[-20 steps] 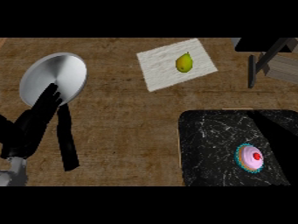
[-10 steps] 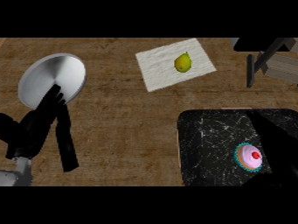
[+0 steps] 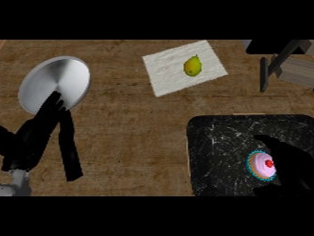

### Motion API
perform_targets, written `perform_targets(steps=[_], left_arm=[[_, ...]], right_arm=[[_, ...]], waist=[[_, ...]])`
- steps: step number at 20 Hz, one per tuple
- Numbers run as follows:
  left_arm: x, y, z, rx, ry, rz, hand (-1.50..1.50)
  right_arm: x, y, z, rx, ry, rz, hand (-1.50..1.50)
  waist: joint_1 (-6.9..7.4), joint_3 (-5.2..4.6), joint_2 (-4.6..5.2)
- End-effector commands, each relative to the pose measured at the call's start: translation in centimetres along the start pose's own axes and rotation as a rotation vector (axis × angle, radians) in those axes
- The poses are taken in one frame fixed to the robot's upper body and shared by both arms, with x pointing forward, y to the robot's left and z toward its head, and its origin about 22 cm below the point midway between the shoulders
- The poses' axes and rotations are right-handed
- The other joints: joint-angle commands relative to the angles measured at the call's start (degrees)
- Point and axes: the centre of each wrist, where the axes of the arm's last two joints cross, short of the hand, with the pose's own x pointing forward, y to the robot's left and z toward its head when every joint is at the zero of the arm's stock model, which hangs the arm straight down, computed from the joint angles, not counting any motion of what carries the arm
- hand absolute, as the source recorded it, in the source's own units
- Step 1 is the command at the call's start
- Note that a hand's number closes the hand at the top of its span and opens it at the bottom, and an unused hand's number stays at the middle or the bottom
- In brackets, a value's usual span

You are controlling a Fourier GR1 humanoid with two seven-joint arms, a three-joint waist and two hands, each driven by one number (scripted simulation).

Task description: Pick the cupcake from the tray and place it in the tiered basket

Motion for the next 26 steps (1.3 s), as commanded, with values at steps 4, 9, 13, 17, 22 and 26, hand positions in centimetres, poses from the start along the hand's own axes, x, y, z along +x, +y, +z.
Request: perform_targets(steps=[4, 9, 13, 17, 22, 26], left_arm=[[0.9, -0.2, -1.2, 0.003, -0.012, -0.01, 0.0], [0.4, 0.6, -0.3, -0.008, 0.012, -0.004, 0.0], [0.5, 0.5, 0.1, 0.02, -0.003, 0.004, 0.0], [0.0, 1.1, 0.2, 0.045, -0.001, 0.001, 0.0], [-0.6, 0.7, 0.5, 0.036, 0.019, 0.024, 0.0], [-0.4, 0.9, 0.7, 0.028, 0.006, 0.008, 0.0]], right_arm=[[0.5, -0.7, -1.0, 0.098, 0.014, 0.096, 1.5], [-0.4, 2.3, -1.6, 0.086, -0.031, 0.17, 1.5], [-8.3, -8.1, -3.7, -0.017, -0.07, 0.22, 1.5], [-11.5, -12.7, -4.9, -0.095, -0.044, 0.218, 1.5], [-15.4, -20.4, -4.3, -0.332, -0.125, 0.137, 1.5], [-18.7, -24.8, -3.3, -0.536, -0.263, -0.067, 1.5]], waist=[[-0.03, 0.0, 0.04], [0.05, 0.02, 0.01], [-1.98, 0.33, -0.09], [-2.74, 0.74, 0.35], [-2.5, 0.87, 0.14], [-1.82, 0.91, -0.09]])
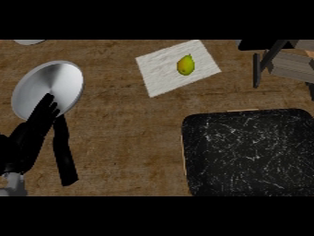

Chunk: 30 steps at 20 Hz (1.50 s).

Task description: Pick the cupcake from the tray and place it in the tiered basket

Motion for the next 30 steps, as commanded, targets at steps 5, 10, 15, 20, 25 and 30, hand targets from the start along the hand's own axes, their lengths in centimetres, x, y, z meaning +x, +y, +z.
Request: perform_targets(steps=[5, 10, 15, 20, 25, 30], left_arm=[[-0.6, -0.4, 0.3, -0.01, 0.01, 0.005, 0.0], [0.1, -0.8, -0.2, -0.056, -0.018, -0.014, 0.0], [0.7, -1.3, -0.7, -0.083, -0.034, -0.023, 0.0], [2.9, -0.6, -2.6, -0.108, -0.038, -0.036, 0.0], [2.6, -3.8, -2.8, -0.13, -0.026, -0.019, 0.0], [2.1, -3.4, -2.9, -0.125, -0.041, -0.037, 0.0]], right_arm=[[-7.9, -7.9, 1.4, -0.392, -0.233, -0.418, 1.5], [-12.6, -13.1, 4.3, -0.394, -0.342, -0.503, 1.5], [-14.4, -17.2, 6.6, -0.311, -0.381, -0.521, 1.5], [-12.4, -19.3, 5.8, -0.302, -0.404, -0.501, 1.5], [-9.3, -19.9, 3.5, -0.265, -0.392, -0.49, 1.5], [-5.7, -19.7, 0.5, -0.226, -0.38, -0.506, 1.5]], waist=[[0.88, -0.11, -0.01], [3.31, -0.49, 0.68], [5.21, -0.67, 0.96], [6.87, -0.81, 1.29], [7.58, -0.91, 1.23], [6.9, -0.97, 1.03]])
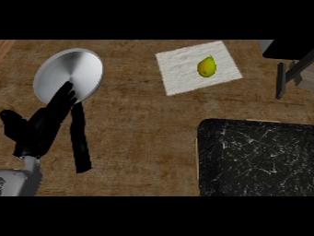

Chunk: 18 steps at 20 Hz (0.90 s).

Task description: Pick the cupcake from the tray and place it in the tiered basket

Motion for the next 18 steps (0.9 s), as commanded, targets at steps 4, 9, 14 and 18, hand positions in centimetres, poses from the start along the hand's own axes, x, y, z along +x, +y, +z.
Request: perform_targets(steps=[4, 9, 14, 18], left_arm=[[0.3, -0.7, 0.4, 0.023, 0.017, 0.017, 0.0], [-0.9, 0.1, 0.9, 0.024, 0.016, 0.0, 0.0], [0.3, -0.2, 1.1, 0.043, 0.023, 0.011, 0.0], [-0.2, 0.4, 1.5, 0.045, 0.015, 0.002, 0.0]], right_arm=[[2.6, 3.0, -4.9, 0.075, 0.013, 0.001, 1.5], [2.5, 7.0, -8.7, 0.091, 0.067, 0.002, 1.5], [0.3, 8.6, -9.1, 0.14, 0.05, -0.009, 1.5], [1.7, 9.6, -11.0, 0.089, 0.052, 0.022, 1.5]], waist=[[-1.18, 0.0, -0.41], [-1.13, 0.03, -0.24], [-2.72, 0.15, -0.6], [-2.65, 0.11, -0.61]])
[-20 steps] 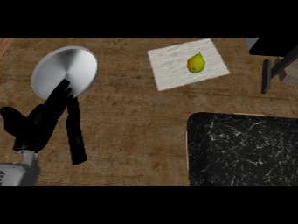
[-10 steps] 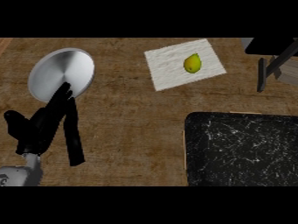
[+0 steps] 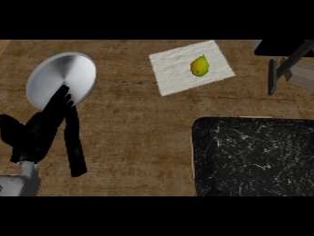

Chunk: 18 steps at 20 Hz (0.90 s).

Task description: Pick the cupcake from the tray and place it in the tiered basket

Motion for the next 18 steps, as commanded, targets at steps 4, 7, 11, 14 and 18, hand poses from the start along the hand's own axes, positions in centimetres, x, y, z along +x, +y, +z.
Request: perform_targets(steps=[4, 7, 11, 14, 18], left_arm=[[0.0, -0.2, -0.6, 0.019, 0.007, 0.008, 0.0], [-1.1, 2.9, 1.1, 0.025, 0.006, 0.011, 0.0], [0.1, 0.0, -0.3, 0.013, 0.011, -0.008, 0.0], [-0.5, 0.5, 0.7, -0.001, 0.0, 0.009, 0.0], [-1.3, -0.3, 0.5, 0.016, -0.007, -0.004, 0.0]], right_arm=[[-0.5, 2.3, -2.0, -0.038, 0.003, 0.036, 1.5], [0.1, 5.2, -4.1, -0.051, -0.021, 0.053, 1.5], [0.3, 5.2, -5.0, -0.196, -0.015, -0.096, 1.5], [-1.1, 6.6, -5.2, -0.162, -0.02, -0.079, -1.5], [-0.1, 7.1, -6.1, -0.165, -0.029, -0.037, -1.5]], waist=[[-0.97, 0.01, -0.11], [-0.31, -0.01, -0.07], [-0.57, 0.03, -0.02], [-0.11, 0.04, 0.08], [-0.09, 0.02, 0.19]])
